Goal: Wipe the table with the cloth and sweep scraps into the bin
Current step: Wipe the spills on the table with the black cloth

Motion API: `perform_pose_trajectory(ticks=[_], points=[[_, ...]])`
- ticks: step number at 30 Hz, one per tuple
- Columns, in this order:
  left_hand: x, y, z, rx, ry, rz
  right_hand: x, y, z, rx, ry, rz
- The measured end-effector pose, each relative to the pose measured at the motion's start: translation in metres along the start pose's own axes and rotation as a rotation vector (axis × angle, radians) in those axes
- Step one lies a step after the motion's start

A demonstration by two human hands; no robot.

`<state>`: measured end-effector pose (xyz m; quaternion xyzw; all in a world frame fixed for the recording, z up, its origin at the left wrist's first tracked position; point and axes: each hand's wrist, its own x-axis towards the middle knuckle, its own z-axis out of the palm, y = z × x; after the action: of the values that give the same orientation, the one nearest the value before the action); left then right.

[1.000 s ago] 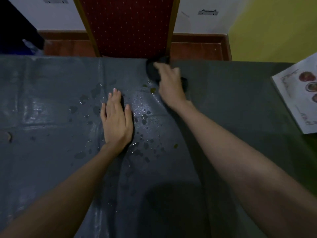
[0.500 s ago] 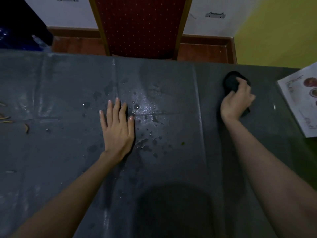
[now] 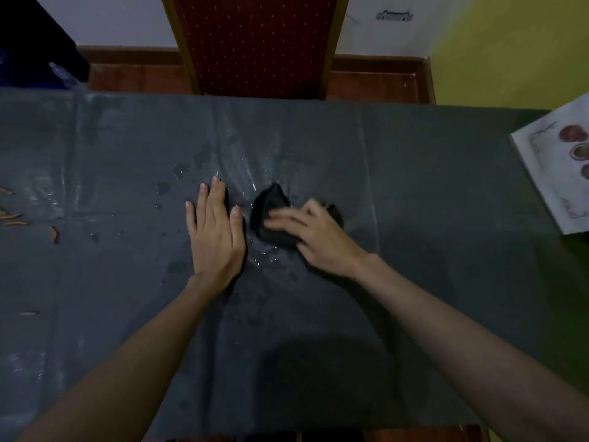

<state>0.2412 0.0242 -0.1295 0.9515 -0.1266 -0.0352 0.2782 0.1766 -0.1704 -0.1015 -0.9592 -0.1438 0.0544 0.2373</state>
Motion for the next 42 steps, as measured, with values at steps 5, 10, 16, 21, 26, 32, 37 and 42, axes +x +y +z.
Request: perform_pose_trajectory(ticks=[5, 10, 16, 21, 26, 32, 37, 42], points=[[-0.005, -0.003, -0.009, 0.035, -0.068, 0.076, -0.088, 0.032, -0.021, -0.012, 0.347, 0.251], [-0.037, -0.016, -0.018, 0.203, -0.072, 0.115, -0.083, 0.076, -0.037, -0.043, 0.717, 1.065], [-0.052, -0.027, -0.016, 0.206, -0.119, 0.087, -0.048, 0.002, 0.010, -0.079, 0.457, 0.701], [-0.051, -0.027, -0.019, 0.164, -0.141, 0.077, -0.090, -0.076, 0.058, 0.025, 0.208, 0.241], [-0.072, -0.039, -0.031, 0.191, -0.145, 0.124, -0.145, -0.068, 0.047, 0.063, 0.299, 0.174], [-0.108, -0.061, -0.038, 0.267, -0.122, 0.019, -0.101, 0.042, -0.008, -0.052, 0.884, 1.179], [-0.111, -0.065, -0.033, 0.288, -0.065, 0.009, -0.015, 0.061, -0.012, -0.130, 0.677, 1.231], [-0.113, -0.065, -0.034, 0.128, -0.009, 0.001, 0.028, -0.014, 0.026, -0.151, 0.306, 0.498]])
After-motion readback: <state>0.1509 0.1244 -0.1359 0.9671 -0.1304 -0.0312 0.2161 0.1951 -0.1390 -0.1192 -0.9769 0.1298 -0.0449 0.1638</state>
